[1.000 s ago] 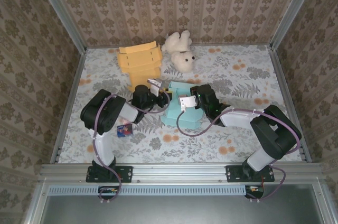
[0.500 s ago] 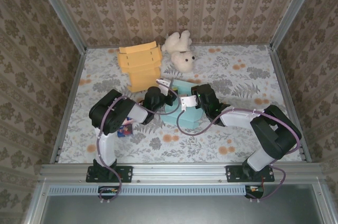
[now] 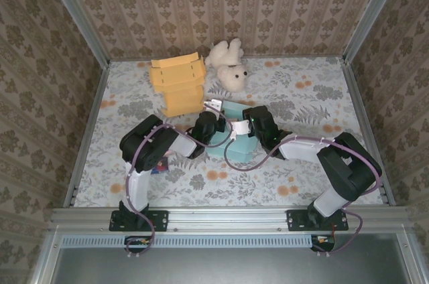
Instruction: Fold the paper box
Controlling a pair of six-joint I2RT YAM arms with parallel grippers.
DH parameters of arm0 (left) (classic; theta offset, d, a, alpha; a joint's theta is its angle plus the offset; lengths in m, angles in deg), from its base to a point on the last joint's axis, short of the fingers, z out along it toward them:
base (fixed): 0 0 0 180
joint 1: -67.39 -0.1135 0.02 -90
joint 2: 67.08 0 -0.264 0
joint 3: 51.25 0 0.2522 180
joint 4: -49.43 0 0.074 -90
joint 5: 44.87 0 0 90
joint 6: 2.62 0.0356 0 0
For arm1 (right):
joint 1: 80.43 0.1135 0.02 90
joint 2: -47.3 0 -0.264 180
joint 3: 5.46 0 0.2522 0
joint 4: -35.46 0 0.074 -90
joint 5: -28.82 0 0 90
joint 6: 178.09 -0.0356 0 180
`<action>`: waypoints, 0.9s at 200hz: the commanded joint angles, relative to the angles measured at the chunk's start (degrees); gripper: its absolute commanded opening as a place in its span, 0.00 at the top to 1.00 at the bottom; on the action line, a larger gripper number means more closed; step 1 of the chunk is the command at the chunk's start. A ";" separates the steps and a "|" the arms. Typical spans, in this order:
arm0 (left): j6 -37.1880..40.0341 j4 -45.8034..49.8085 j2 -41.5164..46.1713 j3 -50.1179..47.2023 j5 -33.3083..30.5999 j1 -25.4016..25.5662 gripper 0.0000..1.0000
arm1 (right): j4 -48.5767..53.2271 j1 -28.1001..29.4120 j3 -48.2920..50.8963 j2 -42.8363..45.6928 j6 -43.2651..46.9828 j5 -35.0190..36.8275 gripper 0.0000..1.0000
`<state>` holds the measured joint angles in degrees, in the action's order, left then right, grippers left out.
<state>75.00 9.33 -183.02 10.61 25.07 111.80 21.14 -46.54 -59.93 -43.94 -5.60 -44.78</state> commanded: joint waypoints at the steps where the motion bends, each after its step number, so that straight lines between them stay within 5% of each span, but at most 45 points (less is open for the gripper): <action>1: -2.94 6.96 -0.30 1.65 -13.93 -0.61 1.00 | 5.62 0.53 -0.25 -1.40 -1.52 -1.44 1.00; 38: -4.43 12.57 0.90 2.75 -20.78 -0.62 1.00 | 5.65 0.53 -0.40 -1.23 -2.13 -1.34 1.00; 72: -2.78 12.83 0.97 3.36 -15.17 -0.57 1.00 | 6.04 0.43 -0.69 -0.71 -3.88 -2.29 1.00; 109: -3.17 11.85 3.40 2.26 -7.14 -0.46 0.72 | 5.93 0.40 -0.60 -0.86 -4.14 -2.11 1.00; 180: -4.26 12.03 12.77 -4.05 1.10 -0.43 0.50 | 6.27 0.58 -0.95 -0.88 -4.43 -2.01 1.00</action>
<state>71.28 21.24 -174.75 8.69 22.30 111.90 21.62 -46.36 -60.54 -44.16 -8.74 -45.74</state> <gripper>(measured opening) 0.479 0.054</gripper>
